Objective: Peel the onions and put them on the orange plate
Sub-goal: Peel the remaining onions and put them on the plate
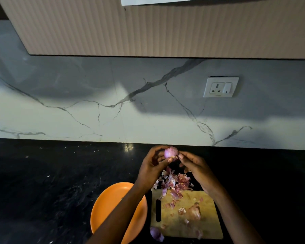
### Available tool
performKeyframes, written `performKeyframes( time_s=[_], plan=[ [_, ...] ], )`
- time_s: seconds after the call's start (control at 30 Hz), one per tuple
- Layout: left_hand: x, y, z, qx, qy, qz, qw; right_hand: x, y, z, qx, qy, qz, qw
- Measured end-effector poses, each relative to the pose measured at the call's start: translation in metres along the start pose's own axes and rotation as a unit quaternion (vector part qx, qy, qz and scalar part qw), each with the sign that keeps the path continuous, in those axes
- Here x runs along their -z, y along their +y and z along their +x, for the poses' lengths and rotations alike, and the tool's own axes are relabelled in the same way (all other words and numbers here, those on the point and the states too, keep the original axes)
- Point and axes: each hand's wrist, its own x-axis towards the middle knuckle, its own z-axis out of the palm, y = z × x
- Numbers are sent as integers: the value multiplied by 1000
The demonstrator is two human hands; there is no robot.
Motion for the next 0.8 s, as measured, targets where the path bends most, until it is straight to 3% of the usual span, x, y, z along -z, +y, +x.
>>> performKeyframes(
  time_s=[0.17, 0.33, 0.53, 0.8],
  plan=[
    [-4, 4, 0, -1, 0, 2, 1000, -9, 0, 1, 19, 11, 3, 1000],
    [1, 5, -4, 52, 10, -9, 999, -2, 7, 3, 104, 48, -83, 990],
    [2, 11, -3, 79, -28, 6, 996, 5, -7, 8, 203, 22, -157, 966],
    [3, 14, -4, 69, -36, 27, 997, -2, -5, 12, 199, 36, -115, 972]
  ],
)
